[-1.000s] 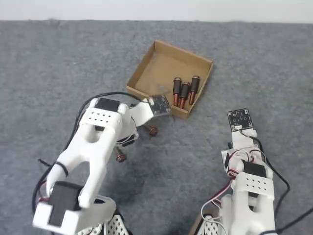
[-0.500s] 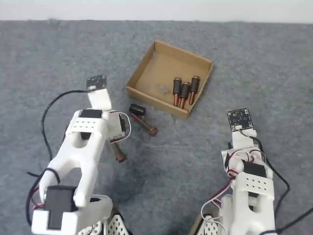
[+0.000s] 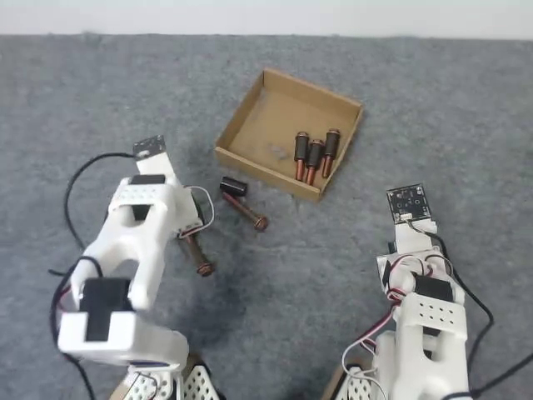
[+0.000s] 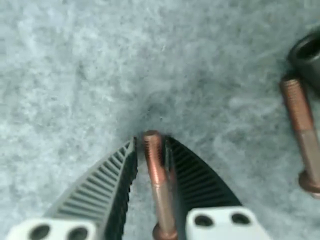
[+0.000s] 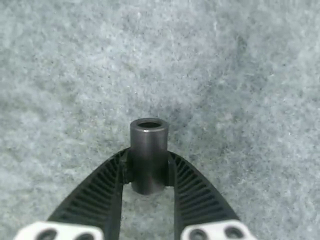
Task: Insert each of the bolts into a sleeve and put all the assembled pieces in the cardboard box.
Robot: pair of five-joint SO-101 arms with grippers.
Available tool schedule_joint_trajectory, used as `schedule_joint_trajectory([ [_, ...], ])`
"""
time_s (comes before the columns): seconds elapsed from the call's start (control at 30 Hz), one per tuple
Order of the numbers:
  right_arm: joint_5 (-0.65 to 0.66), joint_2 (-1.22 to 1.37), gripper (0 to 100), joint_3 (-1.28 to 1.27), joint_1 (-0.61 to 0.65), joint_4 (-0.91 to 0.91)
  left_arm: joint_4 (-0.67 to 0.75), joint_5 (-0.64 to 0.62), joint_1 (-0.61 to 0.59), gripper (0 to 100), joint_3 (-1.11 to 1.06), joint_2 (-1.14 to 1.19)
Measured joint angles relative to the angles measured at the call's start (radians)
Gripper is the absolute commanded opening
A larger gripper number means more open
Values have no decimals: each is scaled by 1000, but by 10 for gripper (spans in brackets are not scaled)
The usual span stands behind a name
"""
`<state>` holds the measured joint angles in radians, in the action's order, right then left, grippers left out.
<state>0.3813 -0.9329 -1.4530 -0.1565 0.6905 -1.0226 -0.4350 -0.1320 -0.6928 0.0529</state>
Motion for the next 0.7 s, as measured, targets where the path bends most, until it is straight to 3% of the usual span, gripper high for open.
schedule_joint_trajectory([
  [0.13,0,0,7,0,0,0,-60,0,3,9,75,61],
  [0.23,0,0,7,0,0,0,-69,17,43,13,97,81],
  [0.7,0,0,7,0,0,0,-215,522,273,13,253,106],
])
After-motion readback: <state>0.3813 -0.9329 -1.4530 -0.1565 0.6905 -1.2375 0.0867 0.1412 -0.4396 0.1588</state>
